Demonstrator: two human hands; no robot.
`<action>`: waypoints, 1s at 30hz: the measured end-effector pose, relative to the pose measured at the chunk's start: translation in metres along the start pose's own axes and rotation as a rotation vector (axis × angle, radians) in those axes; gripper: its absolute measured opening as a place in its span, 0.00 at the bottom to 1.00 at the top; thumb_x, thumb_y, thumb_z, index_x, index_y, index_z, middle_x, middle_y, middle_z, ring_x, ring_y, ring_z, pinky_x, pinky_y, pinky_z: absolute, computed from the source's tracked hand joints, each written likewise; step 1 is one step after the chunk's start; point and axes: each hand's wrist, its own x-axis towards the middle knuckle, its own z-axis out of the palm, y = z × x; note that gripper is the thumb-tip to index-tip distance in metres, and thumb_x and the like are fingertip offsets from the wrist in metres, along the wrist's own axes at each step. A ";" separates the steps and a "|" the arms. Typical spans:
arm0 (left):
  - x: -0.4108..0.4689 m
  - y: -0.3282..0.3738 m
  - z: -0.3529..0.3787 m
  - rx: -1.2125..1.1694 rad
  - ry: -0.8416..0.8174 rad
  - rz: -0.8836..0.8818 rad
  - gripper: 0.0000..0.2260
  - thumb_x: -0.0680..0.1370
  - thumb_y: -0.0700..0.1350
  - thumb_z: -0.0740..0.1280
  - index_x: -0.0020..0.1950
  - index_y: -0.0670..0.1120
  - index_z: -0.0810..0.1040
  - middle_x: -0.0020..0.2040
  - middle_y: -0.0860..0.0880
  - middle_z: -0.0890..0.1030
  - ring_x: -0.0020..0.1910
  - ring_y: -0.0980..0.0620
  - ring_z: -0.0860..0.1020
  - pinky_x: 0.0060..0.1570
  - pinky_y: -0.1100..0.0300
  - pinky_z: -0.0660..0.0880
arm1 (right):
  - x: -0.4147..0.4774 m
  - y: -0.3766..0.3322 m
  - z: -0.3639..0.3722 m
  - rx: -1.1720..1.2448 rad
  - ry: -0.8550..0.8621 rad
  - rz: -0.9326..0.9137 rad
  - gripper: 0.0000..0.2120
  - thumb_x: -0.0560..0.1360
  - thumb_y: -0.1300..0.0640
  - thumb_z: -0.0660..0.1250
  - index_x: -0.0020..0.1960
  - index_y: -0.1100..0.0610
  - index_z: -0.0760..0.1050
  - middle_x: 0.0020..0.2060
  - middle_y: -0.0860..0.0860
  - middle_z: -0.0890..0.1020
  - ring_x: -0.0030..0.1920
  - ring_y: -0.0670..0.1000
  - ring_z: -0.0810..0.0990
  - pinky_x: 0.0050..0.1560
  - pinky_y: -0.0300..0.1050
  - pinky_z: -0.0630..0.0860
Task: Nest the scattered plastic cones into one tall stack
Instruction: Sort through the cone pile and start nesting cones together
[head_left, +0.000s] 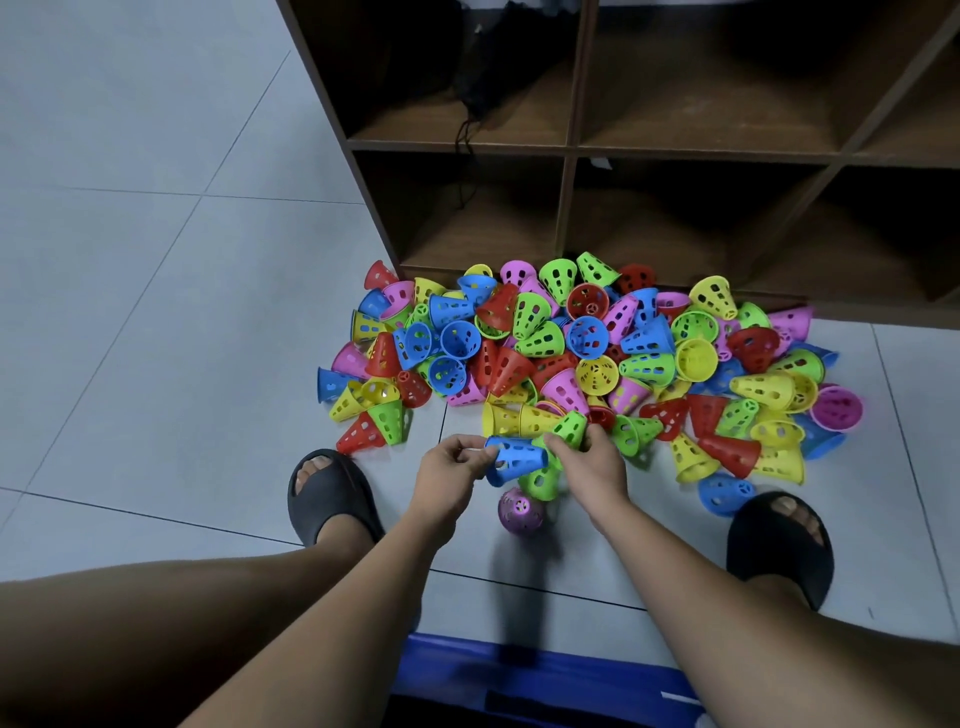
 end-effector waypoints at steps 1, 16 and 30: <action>-0.005 -0.001 0.003 -0.016 -0.005 -0.012 0.09 0.80 0.43 0.77 0.56 0.40 0.84 0.38 0.47 0.84 0.38 0.54 0.79 0.39 0.64 0.74 | -0.004 -0.005 -0.003 0.014 0.011 -0.023 0.16 0.73 0.43 0.77 0.49 0.52 0.77 0.43 0.48 0.84 0.45 0.50 0.82 0.43 0.46 0.75; -0.025 -0.029 0.012 0.071 -0.016 -0.124 0.06 0.85 0.42 0.69 0.56 0.41 0.84 0.43 0.48 0.84 0.41 0.51 0.77 0.34 0.64 0.72 | -0.053 -0.007 -0.014 -0.007 0.117 -0.227 0.17 0.72 0.37 0.72 0.53 0.46 0.75 0.47 0.44 0.83 0.49 0.49 0.82 0.51 0.51 0.80; -0.001 -0.056 -0.006 0.275 0.032 -0.115 0.03 0.81 0.44 0.73 0.52 0.44 0.84 0.46 0.47 0.88 0.39 0.51 0.82 0.36 0.65 0.75 | -0.059 0.030 -0.005 -0.286 -0.008 -0.392 0.19 0.74 0.39 0.72 0.40 0.47 0.65 0.38 0.46 0.73 0.43 0.53 0.73 0.46 0.52 0.73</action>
